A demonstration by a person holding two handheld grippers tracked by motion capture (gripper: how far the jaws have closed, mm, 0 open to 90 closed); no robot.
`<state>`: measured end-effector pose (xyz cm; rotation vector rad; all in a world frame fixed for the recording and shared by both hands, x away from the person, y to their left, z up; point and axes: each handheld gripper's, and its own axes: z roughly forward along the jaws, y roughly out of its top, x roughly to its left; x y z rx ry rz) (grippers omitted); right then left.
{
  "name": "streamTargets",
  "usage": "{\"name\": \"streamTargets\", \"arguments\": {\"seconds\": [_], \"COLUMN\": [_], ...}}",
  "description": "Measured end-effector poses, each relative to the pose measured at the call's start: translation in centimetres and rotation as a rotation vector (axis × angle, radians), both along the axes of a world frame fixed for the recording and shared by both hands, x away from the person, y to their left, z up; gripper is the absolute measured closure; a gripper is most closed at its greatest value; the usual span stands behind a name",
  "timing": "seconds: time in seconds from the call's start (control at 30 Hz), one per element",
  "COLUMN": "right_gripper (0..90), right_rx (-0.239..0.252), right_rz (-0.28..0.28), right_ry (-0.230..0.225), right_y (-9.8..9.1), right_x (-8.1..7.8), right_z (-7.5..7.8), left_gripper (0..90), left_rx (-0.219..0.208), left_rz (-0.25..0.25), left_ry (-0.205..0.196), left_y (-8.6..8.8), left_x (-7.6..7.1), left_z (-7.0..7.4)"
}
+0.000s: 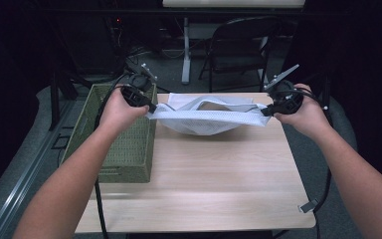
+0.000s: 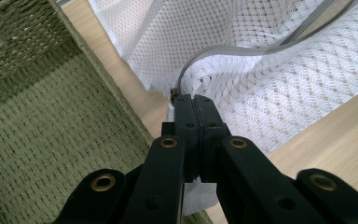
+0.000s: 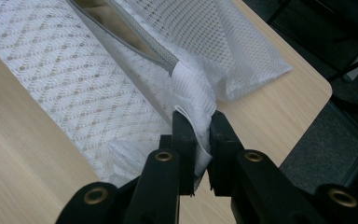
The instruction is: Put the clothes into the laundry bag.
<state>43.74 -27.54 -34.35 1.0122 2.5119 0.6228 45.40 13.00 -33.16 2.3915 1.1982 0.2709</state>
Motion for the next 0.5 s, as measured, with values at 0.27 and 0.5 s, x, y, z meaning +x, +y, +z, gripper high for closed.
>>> {"name": "streamTargets", "arguments": {"seconds": [0.27,0.5], "right_gripper": [83.2,83.2], "right_rx": [0.003,0.006], "right_rz": [-0.004,0.002], "right_ry": [-0.016,-0.030], "right_y": [0.1,0.1], "right_x": [0.0,-0.1], "right_z": [0.6,1.1], "left_gripper": [89.6,89.5], "left_rx": [-0.003,-0.008], "left_rz": [0.006,0.010], "left_ry": [-0.014,-0.023], "left_y": [0.1,0.3], "left_x": [-0.1,-0.2], "left_z": [0.6,1.1]}}
